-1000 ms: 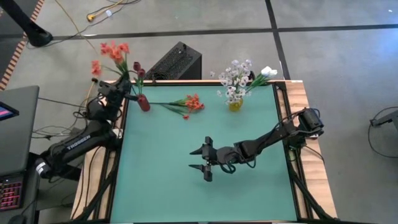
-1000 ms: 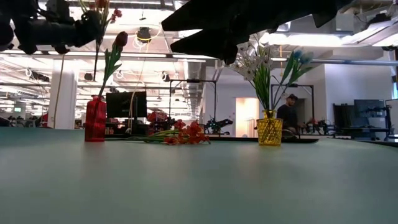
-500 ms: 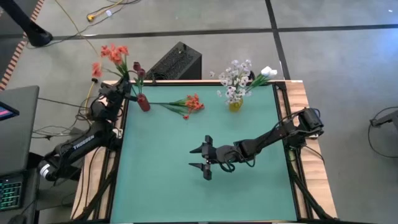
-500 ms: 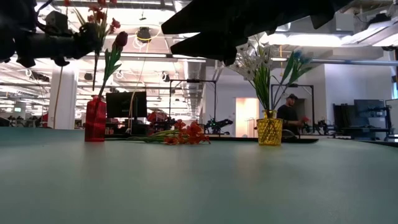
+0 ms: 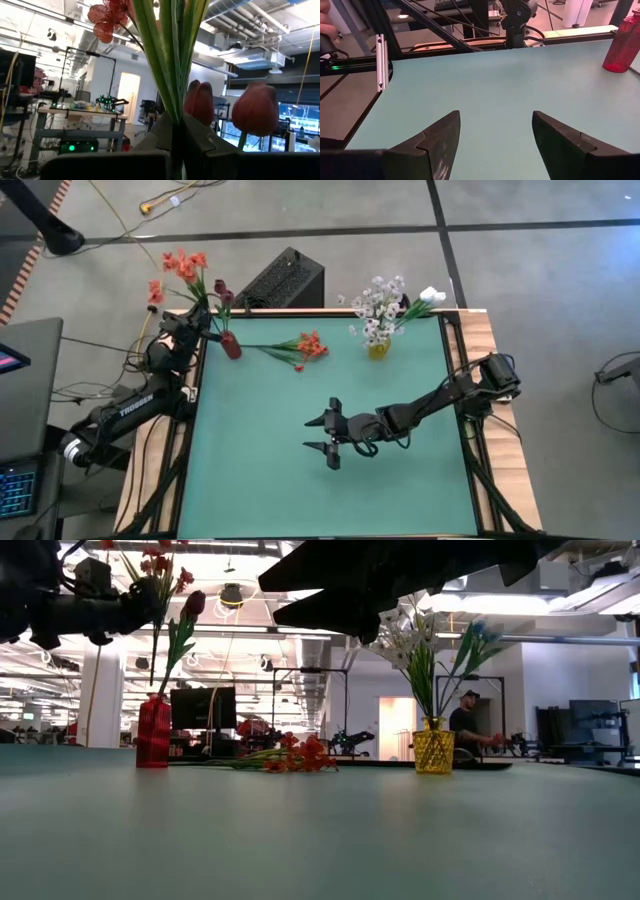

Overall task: Sort flowers into vase by color
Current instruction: Put the bottom red flowers into the red vase

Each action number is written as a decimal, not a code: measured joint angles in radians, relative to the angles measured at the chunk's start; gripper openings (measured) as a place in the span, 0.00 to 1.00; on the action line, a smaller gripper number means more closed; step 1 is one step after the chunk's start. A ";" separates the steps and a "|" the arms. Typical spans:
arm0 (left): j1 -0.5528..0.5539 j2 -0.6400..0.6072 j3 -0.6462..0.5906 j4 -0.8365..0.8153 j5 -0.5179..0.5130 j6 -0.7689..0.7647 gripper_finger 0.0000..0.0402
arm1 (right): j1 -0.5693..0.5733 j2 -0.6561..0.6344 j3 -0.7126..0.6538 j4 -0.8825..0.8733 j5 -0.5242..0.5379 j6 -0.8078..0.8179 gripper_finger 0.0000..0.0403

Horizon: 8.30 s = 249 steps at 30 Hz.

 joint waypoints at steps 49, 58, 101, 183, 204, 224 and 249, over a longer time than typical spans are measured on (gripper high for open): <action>-0.061 -0.161 0.063 0.000 0.090 -0.028 0.00 | -0.024 0.001 0.000 0.064 -0.002 -0.067 0.68; -0.116 -0.288 0.183 -0.075 0.330 -0.263 0.00 | -0.078 0.001 0.040 0.300 -0.020 -0.218 0.68; -1.000 0.428 0.312 0.106 0.288 -0.072 0.00 | -0.195 0.163 0.370 0.175 -0.126 -0.267 0.58; -0.915 0.315 0.313 -0.438 0.459 0.034 0.23 | -0.162 0.161 0.370 -0.116 -0.004 -0.130 0.11; -0.914 0.301 0.313 -0.442 0.402 0.078 0.01 | -0.154 0.103 0.372 -0.245 -0.003 -0.168 0.55; -0.914 -0.084 0.174 -0.484 -0.428 0.174 0.00 | -0.025 0.065 0.183 -0.388 0.311 -0.039 0.67; -0.912 -0.244 0.048 -0.429 -0.849 0.365 0.00 | 0.017 0.065 0.133 -0.346 0.284 -0.034 0.67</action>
